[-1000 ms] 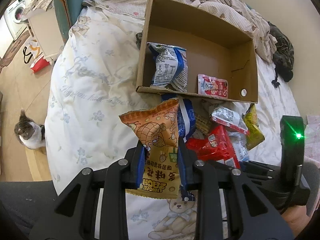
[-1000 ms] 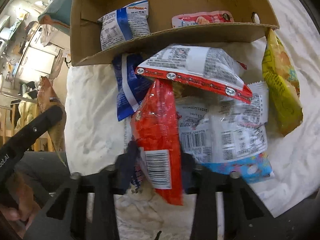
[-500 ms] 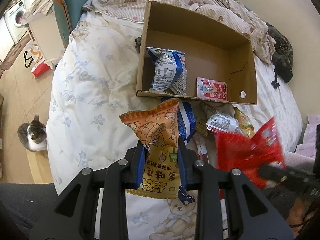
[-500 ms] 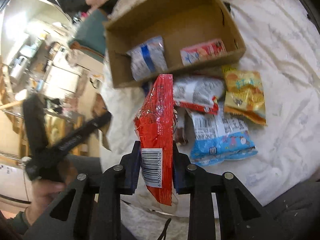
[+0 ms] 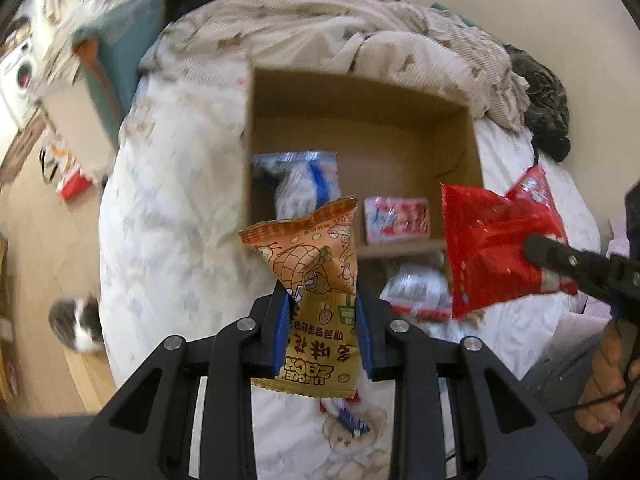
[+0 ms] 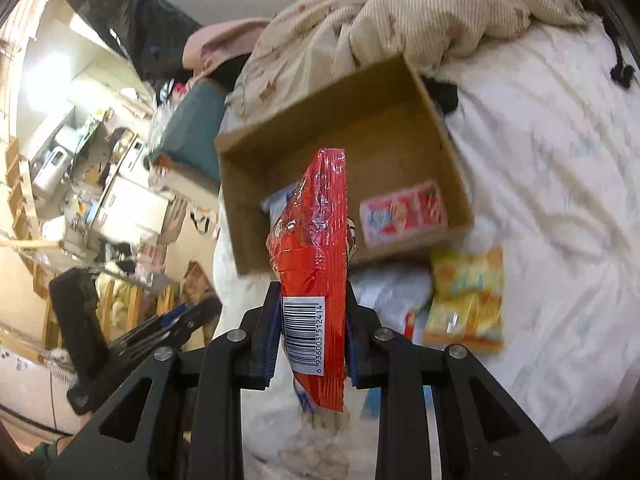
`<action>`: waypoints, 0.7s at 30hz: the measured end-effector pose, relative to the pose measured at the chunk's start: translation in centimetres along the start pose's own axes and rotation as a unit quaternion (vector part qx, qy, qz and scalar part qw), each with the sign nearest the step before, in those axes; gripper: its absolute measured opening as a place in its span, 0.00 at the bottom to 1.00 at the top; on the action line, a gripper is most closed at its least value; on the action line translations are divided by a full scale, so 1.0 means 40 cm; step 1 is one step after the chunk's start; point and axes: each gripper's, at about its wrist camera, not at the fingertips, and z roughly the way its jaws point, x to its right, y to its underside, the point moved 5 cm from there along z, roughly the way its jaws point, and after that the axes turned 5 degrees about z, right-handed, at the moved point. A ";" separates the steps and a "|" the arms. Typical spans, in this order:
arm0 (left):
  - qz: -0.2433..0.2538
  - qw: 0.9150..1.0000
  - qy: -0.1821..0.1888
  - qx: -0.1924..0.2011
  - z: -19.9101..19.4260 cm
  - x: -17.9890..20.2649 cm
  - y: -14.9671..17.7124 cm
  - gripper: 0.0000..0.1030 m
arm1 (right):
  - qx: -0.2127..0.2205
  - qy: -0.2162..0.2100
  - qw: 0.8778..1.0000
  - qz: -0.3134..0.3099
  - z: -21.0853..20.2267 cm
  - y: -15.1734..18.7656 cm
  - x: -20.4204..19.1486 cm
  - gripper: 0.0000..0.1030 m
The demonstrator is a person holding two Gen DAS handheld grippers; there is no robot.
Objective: Organize snacks
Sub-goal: 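Lower the orange bag into the box with left gripper while right lowers red packet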
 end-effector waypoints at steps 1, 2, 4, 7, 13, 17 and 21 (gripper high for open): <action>0.009 1.000 -0.001 0.005 0.001 0.008 -0.026 0.24 | 0.006 0.002 1.000 0.002 0.001 -0.019 0.004 0.27; 0.018 1.000 -0.003 0.011 0.004 0.015 -0.054 0.24 | 0.013 0.002 1.000 0.005 0.003 -0.040 0.008 0.27; 0.029 0.999 -0.007 0.019 0.012 0.024 -0.100 0.24 | 0.021 0.006 1.000 0.010 0.009 -0.071 0.018 0.27; 0.041 0.999 -0.008 0.029 0.038 0.035 -0.168 0.24 | 0.029 0.014 0.999 0.016 0.028 -0.120 0.036 0.27; 0.041 0.999 -0.003 0.021 0.117 0.042 -0.229 0.24 | 0.019 0.031 0.999 0.025 0.107 -0.189 0.074 0.27; 0.045 0.999 -0.003 0.006 0.177 0.044 -0.217 0.24 | 0.003 0.042 0.999 0.018 0.168 -0.206 0.086 0.27; 0.029 0.999 0.002 -0.016 0.226 0.026 -0.203 0.24 | -0.017 0.042 0.999 0.018 0.224 -0.202 0.092 0.27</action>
